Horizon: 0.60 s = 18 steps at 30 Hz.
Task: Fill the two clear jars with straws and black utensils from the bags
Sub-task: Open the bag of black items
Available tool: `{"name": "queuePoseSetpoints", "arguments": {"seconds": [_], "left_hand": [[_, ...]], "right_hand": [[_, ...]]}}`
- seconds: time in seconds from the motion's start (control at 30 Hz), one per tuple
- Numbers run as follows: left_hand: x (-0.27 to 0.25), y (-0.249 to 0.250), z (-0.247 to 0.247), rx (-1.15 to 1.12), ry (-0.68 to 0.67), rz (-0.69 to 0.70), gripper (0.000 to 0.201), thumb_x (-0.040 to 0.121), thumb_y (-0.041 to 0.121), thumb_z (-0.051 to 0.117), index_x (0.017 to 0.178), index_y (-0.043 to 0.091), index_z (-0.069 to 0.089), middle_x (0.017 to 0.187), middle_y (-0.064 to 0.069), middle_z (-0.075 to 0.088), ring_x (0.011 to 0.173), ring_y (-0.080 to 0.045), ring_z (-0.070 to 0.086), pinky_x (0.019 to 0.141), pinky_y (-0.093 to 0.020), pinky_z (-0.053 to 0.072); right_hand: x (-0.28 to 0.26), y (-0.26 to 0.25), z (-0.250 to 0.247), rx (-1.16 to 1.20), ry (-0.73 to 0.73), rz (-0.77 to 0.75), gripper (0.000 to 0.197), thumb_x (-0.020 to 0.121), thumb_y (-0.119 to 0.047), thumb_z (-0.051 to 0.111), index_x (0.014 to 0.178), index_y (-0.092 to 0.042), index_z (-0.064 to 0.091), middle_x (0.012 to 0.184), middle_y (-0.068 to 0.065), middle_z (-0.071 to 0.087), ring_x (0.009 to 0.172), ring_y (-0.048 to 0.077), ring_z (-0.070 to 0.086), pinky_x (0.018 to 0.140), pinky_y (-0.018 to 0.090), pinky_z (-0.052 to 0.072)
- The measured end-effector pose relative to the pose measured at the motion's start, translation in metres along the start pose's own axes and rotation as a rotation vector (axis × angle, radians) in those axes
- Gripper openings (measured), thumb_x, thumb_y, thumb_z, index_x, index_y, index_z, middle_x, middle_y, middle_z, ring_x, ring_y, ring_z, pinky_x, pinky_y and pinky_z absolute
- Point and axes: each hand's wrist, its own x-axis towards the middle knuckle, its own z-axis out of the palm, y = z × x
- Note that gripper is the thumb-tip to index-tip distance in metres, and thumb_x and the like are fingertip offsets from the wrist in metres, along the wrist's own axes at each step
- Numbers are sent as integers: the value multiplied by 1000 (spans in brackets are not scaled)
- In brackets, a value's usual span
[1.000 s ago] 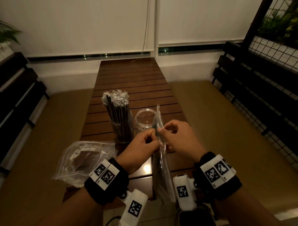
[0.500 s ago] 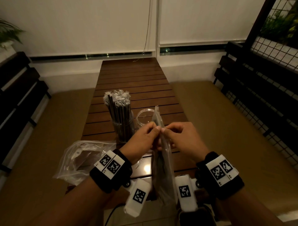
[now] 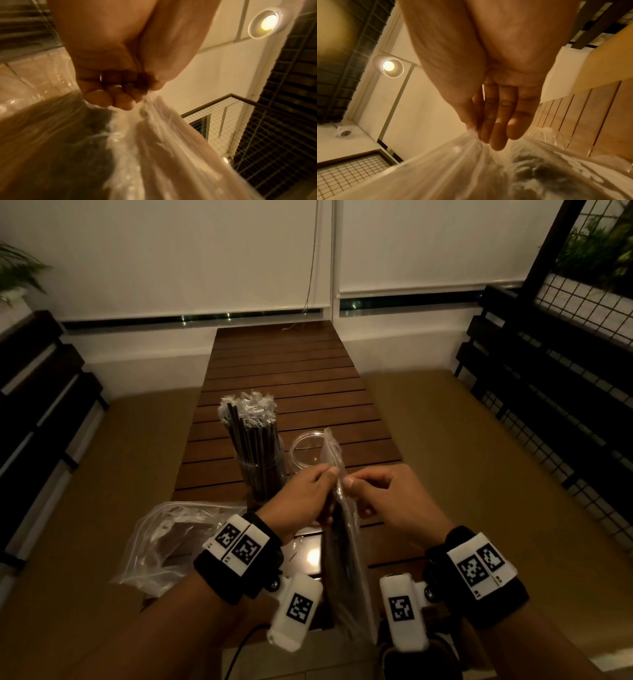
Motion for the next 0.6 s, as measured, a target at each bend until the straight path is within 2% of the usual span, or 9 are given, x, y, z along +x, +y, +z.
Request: {"name": "queuePoseSetpoints", "arguments": {"seconds": [0.07, 0.13, 0.23, 0.3, 0.37, 0.43, 0.53, 0.6], "left_hand": [[2, -3, -3, 69, 13, 11, 33, 104, 21, 34, 96, -3, 55, 75, -18, 49, 57, -20, 47, 54, -31, 42], [2, -5, -6, 140, 27, 11, 32, 104, 22, 36, 90, 1, 57, 70, -11, 51, 57, -17, 49, 57, -31, 44], [-1, -8, -19, 163, 70, -6, 35, 103, 23, 38, 83, 1, 56, 64, -7, 52, 46, -9, 50, 47, -20, 42], [-6, -10, -31, 178, 117, -25, 35, 103, 22, 40, 75, 5, 54, 55, -4, 51, 38, -6, 47, 41, -17, 39], [-10, -13, -40, 195, 123, -37, 35, 102, 24, 42, 72, 9, 53, 50, 0, 51, 40, -8, 48, 46, -20, 39], [-13, -15, -42, 214, 106, -36, 36, 101, 27, 44, 70, 11, 54, 50, 1, 53, 44, -9, 50, 51, -22, 40], [-14, -13, -37, 234, 126, -17, 38, 99, 27, 47, 65, 14, 54, 51, 5, 54, 44, -1, 50, 50, -16, 43], [-13, -12, -34, 220, 151, -5, 38, 99, 25, 47, 63, 13, 54, 50, 7, 52, 43, 2, 50, 50, -14, 45]], "right_hand": [[1, 2, -4, -16, 33, 22, 16, 96, -19, 64, 89, -15, 78, 79, 4, 76, 69, 17, 71, 64, 25, 58], [2, 5, -8, -53, 122, 53, 17, 95, -18, 66, 81, -15, 76, 73, 4, 75, 65, 16, 70, 64, 28, 58], [5, 11, -22, -118, 278, 100, 20, 92, -18, 67, 74, -16, 72, 67, 3, 73, 68, 22, 73, 67, 37, 62], [5, 14, -37, -183, 351, 115, 20, 92, -21, 67, 73, -17, 71, 67, 1, 72, 65, 17, 71, 66, 35, 61], [2, 16, -49, -269, 383, 111, 19, 92, -23, 67, 74, -17, 71, 67, -2, 70, 57, 5, 65, 59, 30, 55], [1, 19, -55, -315, 385, 96, 18, 92, -23, 67, 75, -18, 70, 66, -4, 69, 54, 3, 63, 55, 25, 49], [1, 23, -54, -325, 378, 81, 15, 95, -25, 65, 80, -24, 68, 75, -5, 70, 69, 9, 66, 64, 27, 54], [-6, 21, -52, -277, 380, 37, 4, 96, -32, 63, 96, -29, 66, 92, -13, 68, 81, 2, 65, 69, 21, 52]]}}
